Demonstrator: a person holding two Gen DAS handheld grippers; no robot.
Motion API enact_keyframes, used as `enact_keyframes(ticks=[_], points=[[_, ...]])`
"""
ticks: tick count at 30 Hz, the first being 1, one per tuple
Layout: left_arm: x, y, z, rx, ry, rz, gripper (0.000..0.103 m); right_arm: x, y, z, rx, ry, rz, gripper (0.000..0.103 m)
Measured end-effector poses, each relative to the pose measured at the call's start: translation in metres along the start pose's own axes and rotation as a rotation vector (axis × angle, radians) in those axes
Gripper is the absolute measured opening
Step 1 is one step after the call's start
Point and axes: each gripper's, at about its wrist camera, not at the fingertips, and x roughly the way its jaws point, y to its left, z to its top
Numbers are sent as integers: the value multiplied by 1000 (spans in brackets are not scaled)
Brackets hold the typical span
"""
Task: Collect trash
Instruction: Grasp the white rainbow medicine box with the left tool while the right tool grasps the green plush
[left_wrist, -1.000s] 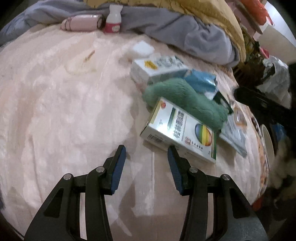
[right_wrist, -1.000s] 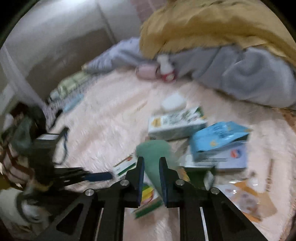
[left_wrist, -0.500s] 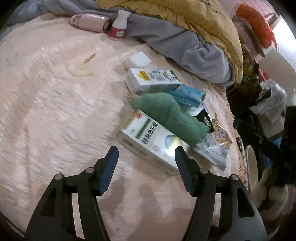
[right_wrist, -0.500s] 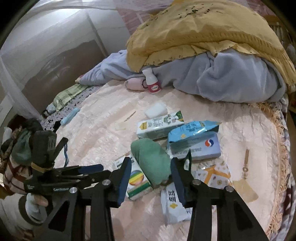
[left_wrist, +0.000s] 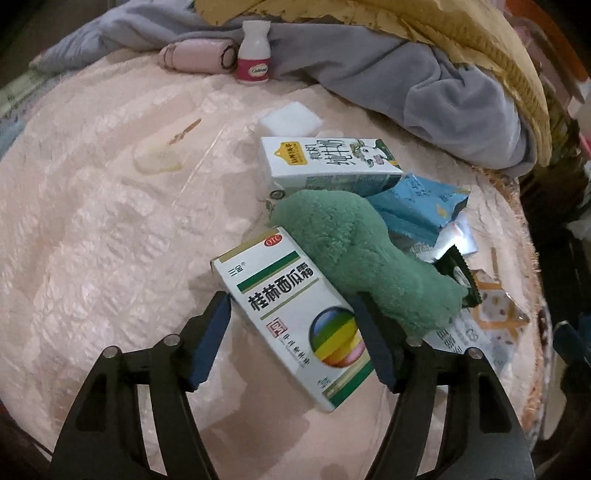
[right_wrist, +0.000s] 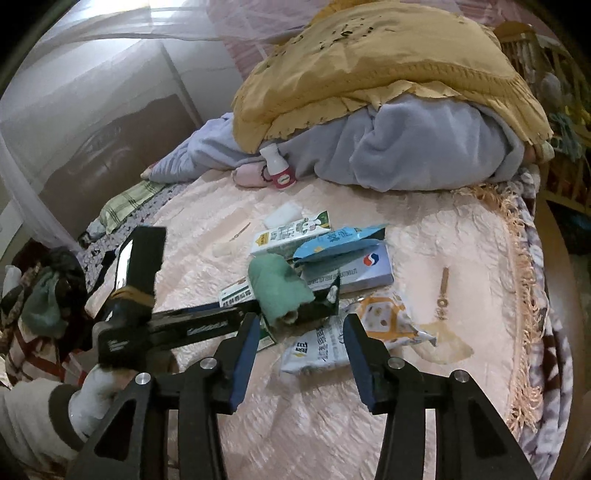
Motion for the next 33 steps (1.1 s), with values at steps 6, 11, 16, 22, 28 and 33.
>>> enact_keyframes(ticks=[6,11,16,22,28,33], points=[[6,-2,-7,127,19,15,76,3,2,-3,7,1,12,46],[-8,33,-14,181,69,-32,63,10,15,0,-33,19,32,49],[-28,72,-21,169,93,-36,57,45,46,14,-129,66,62,57],[-31,86,-29,156,90,-52,58,120,91,32,-365,158,-92,65],[-21,89,-31,123,68,-89,60,179,91,22,-489,295,-220,41],[-27,86,-29,127,71,-130,57,138,71,27,-299,187,-97,32]])
